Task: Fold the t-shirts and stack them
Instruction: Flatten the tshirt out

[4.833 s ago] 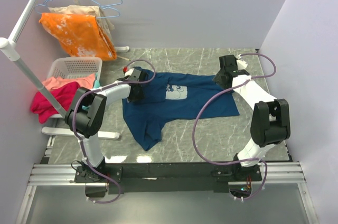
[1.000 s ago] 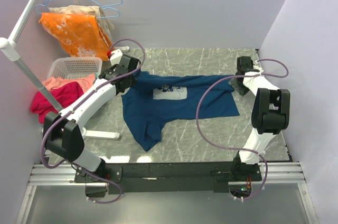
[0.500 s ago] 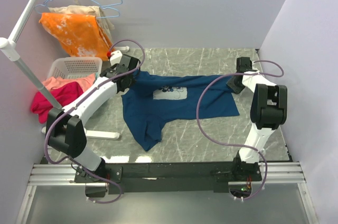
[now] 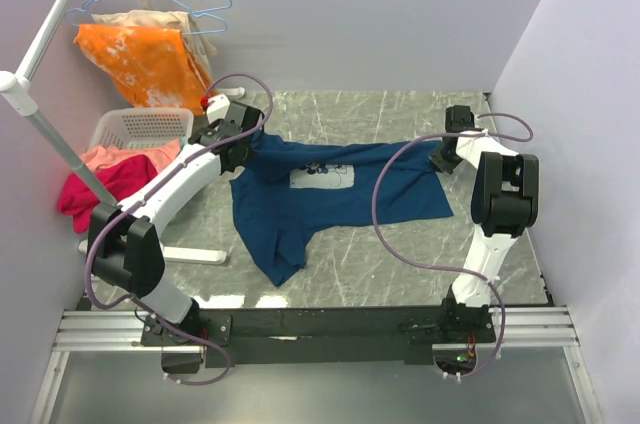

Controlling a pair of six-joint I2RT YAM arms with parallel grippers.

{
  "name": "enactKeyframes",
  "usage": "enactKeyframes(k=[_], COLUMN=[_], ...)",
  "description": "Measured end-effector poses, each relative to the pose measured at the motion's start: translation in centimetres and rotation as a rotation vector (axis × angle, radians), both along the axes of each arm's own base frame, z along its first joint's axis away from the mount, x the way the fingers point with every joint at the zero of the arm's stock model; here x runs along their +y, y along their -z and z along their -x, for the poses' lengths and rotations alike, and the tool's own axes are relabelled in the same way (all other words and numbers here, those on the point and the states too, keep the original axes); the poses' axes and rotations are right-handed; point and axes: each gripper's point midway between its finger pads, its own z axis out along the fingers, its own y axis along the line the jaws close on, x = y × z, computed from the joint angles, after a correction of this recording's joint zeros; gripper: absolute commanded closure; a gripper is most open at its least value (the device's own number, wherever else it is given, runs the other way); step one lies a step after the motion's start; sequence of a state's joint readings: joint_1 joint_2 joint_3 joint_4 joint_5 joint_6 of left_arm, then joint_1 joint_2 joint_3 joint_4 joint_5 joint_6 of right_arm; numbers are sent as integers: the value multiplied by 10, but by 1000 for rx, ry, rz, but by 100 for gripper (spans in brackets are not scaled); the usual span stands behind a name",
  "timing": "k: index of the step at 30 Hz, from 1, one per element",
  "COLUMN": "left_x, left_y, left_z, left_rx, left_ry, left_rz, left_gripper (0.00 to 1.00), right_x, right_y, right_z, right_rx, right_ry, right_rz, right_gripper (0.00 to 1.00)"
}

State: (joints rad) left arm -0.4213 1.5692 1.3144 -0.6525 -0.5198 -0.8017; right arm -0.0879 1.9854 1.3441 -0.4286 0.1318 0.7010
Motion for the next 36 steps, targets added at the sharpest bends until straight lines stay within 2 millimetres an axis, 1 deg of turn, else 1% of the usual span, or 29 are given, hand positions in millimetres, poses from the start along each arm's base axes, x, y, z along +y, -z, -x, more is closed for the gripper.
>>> enactKeyframes(k=[8,11,13,17,18,21,25,27,28,29,31,32,36], left_x=[3,6,9,17,18,20,20,20,20,20,20,20,21], left_y=[0,-4,-8,-20,-24,-34,-39,-39,-39,-39,-39,-39,-39], left_z=[1,1,0,-1,-1,-2,-1,-1,-1,-1,-1,-1,-1], left_rx=[7,5,-3,-27,-35,-59,-72,-70,-71,-71,-71,-71,-70], left_ry=[-6,-15,-27,-49,-52,-58,-59,-58,-58,-58,-59,-59,-58], left_rz=[-5,-14,-23,-35,-35,-30,-24,-24,-24,-24,-24,-24,-26], left_gripper=[99,99,99,99,99,99,99,99,99,99,99,99,99], right_x=[-3,-7,-11,-16,-17,-19,-20,-20,-20,-20,-20,-20,-20], right_y=[-2,-8,-16,-38,-44,-54,-55,-55,-55,-54,-54,-54,-51], right_z=[3,8,10,13,12,11,12,12,12,12,13,13,13], right_rx=[10,16,14,-16,-26,-48,-46,-45,-45,-43,-42,-40,-30], right_ry=[9,16,19,27,29,31,28,27,26,25,24,21,19], right_rz=[17,42,62,92,97,113,117,117,118,118,119,120,123], right_gripper=[100,100,98,96,92,86,90,91,90,83,75,70,66])
